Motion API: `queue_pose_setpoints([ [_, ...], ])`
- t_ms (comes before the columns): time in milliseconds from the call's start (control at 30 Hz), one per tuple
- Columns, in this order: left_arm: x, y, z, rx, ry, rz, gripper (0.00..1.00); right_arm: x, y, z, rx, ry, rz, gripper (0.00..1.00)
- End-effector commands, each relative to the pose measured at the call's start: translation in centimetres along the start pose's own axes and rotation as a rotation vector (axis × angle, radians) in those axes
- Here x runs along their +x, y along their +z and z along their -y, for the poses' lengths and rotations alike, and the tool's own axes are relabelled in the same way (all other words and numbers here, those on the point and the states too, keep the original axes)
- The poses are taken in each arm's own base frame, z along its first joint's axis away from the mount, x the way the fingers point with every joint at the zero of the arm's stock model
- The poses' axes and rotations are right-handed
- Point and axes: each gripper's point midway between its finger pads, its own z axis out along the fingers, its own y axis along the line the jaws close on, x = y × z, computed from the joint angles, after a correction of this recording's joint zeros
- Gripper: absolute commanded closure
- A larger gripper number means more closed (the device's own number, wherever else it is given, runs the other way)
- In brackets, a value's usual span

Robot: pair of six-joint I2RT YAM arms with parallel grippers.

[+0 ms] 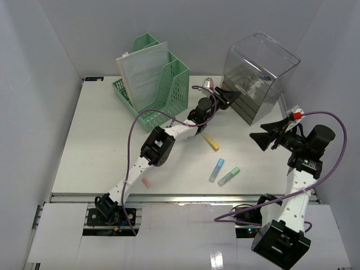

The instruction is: Organize the desk

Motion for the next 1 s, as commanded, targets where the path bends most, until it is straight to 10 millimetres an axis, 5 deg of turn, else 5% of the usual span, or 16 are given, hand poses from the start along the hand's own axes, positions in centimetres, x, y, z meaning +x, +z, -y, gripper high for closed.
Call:
queue_pose_setpoints([
  [0,-1.06,0.93,4.04,0.073,-0.020,0.041,0.44,-0.45,-0.06,-0.35,-0.020,-0.026,0.014,0.23],
  [467,-1.55,1.63,3.93,0.074,-0.030,0.119,0.47,-0.41,-0.15,-0.45,-0.027,-0.023,0.019,0.23],
  [833,-1.50,1.80,4.08,0.075,-0.039,0.135,0.71,-0.42,-0.21,-0.63,-0.035,-0.021,0.025,0.23],
  [967,-1.41,1.75,4.30,0.082,-0.037,0.128,0.87,-0.35,-0.22,-0.66,-0.036,-0.021,0.026,0.23],
])
